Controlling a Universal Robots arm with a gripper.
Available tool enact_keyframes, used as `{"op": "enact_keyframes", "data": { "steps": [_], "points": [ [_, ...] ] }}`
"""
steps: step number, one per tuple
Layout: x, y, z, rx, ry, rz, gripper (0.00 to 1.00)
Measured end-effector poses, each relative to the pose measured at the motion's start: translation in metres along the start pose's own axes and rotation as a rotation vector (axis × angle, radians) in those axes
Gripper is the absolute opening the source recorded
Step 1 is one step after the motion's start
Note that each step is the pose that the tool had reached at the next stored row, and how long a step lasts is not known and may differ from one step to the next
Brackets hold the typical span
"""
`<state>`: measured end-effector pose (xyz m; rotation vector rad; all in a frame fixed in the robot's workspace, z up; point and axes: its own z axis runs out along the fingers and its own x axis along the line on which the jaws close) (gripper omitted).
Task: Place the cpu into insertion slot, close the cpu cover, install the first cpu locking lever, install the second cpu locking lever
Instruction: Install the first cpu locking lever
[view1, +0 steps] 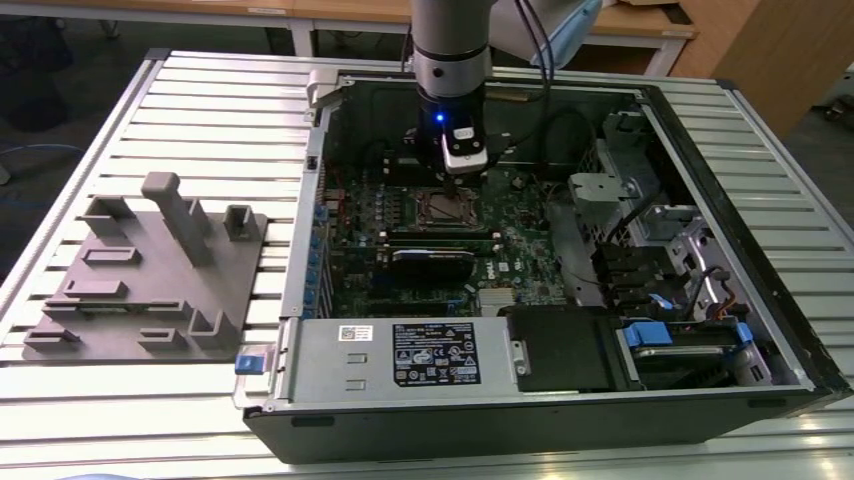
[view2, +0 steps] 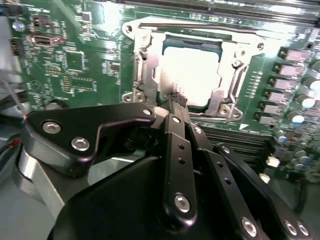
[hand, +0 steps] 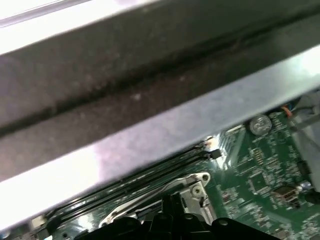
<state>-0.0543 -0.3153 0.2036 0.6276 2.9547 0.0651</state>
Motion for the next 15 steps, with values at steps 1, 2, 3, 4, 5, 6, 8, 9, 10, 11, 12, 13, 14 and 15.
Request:
{"op": "enact_keyframes", "data": {
  "steps": [1,2,3,4,5,6,8,9,10,11,12,13,14,15],
  "points": [
    [0.0000,0.0000,0.0000,0.0002,0.0004,0.000,0.11],
    [0.0000,0.0000,0.0000,0.0004,0.0008,0.000,0.11],
    [0.0000,0.0000,0.0000,0.0006,0.0012,0.000,0.11],
    [0.0000,0.0000,0.0001,0.0005,0.0015,0.000,0.11],
    [0.0000,0.0000,0.0001,0.0006,0.0017,0.000,0.11],
    [0.0000,0.0000,-0.0001,0.0007,0.0017,0.000,0.11],
    [-0.0002,0.0001,-0.0014,0.0008,0.0016,0.000,0.11],
    [-0.0003,0.0002,-0.0023,0.0006,0.0016,0.000,0.11],
    [-0.0004,0.0002,-0.0034,0.0007,0.0016,0.000,0.11],
    [-0.0005,0.0003,-0.0043,0.0007,0.0016,0.000,0.11],
    [-0.0006,0.0004,-0.0052,0.0009,0.0016,0.000,0.11],
    [-0.0007,0.0004,-0.0060,0.0013,0.0015,0.000,0.11],
    [-0.0007,0.0005,-0.0065,0.0016,0.0015,0.000,0.11],
    [-0.0008,0.0005,-0.0066,0.0014,0.0014,0.000,0.11]
  ]
}}
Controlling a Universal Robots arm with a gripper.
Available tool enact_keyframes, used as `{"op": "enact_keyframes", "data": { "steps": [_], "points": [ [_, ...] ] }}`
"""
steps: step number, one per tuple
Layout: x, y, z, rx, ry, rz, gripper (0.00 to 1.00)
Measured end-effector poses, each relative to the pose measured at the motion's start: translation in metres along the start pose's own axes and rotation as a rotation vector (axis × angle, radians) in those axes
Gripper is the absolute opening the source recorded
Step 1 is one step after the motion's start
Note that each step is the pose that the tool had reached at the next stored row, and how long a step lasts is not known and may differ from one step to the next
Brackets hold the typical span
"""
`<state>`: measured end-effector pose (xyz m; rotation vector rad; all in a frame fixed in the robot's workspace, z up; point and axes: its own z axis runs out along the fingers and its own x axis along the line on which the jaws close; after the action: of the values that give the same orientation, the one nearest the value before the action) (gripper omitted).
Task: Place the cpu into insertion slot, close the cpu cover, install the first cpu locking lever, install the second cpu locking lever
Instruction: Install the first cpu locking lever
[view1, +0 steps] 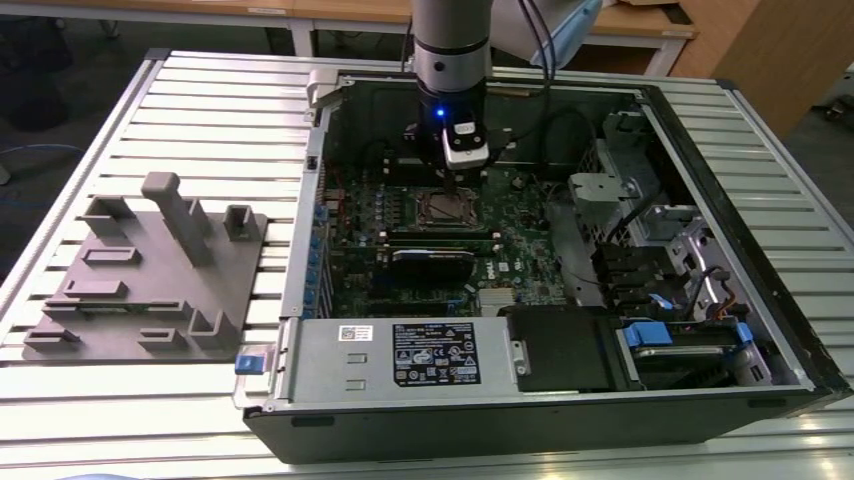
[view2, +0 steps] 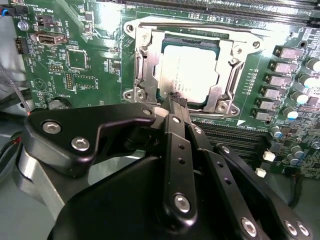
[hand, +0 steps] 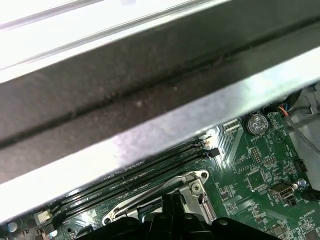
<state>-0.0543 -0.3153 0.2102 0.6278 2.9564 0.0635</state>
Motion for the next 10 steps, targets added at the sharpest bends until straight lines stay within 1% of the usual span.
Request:
{"op": "enact_keyframes", "data": {
  "steps": [4,10],
  "points": [
    [-0.0003,-0.0008,-0.0002,0.0004,0.0002,0.000,0.11],
    [-0.0030,-0.0069,-0.0002,0.0002,0.0001,0.000,0.11]
  ]
}}
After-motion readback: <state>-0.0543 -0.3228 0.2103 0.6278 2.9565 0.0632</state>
